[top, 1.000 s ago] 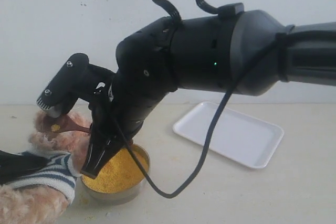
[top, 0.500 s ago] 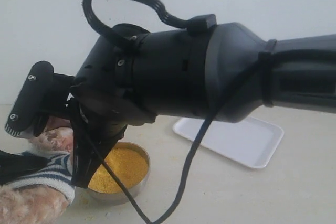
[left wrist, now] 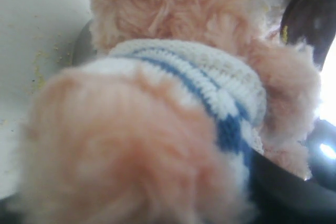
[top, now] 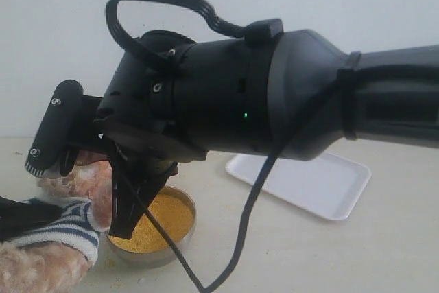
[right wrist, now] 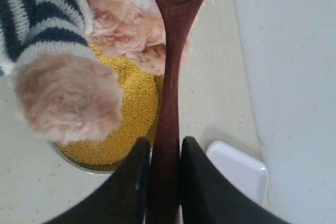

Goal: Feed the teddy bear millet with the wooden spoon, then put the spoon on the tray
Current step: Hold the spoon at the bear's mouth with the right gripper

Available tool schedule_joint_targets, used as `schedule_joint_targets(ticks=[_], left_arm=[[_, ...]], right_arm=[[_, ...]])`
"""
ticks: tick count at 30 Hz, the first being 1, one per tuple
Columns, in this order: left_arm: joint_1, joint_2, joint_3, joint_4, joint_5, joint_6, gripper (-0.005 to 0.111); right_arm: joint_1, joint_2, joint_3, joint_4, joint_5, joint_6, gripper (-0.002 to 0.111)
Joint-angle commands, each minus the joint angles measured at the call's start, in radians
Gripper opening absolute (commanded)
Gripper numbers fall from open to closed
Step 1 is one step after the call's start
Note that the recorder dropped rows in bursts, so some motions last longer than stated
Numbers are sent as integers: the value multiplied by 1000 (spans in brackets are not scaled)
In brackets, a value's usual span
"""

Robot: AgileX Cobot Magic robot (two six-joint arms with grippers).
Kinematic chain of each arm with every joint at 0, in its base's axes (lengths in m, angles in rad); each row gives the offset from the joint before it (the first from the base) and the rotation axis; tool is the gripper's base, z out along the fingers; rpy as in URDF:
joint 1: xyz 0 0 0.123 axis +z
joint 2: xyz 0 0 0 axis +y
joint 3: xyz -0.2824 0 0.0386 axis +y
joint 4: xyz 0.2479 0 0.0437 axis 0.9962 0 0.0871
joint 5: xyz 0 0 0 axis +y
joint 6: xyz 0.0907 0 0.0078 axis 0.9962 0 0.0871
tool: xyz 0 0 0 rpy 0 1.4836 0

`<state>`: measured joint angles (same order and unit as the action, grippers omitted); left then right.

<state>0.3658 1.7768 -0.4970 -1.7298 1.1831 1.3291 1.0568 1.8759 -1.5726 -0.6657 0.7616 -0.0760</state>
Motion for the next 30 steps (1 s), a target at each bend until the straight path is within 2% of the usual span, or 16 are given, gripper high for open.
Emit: schedule_joint_targets(ticks=[1, 15, 23, 30], left_arm=[[1, -8, 6, -15, 38, 8, 4], [1, -8, 6, -15, 38, 8, 4], [1, -8, 6, -15, 38, 8, 4], [1, -8, 6, -15, 38, 8, 4]], right_arm=[[0, -1, -6, -41, 6, 11, 0], [2, -1, -6, -82, 29, 31, 0], [104, -1, 84, -411, 36, 194, 0], [139, -1, 166, -569, 63, 375, 0]])
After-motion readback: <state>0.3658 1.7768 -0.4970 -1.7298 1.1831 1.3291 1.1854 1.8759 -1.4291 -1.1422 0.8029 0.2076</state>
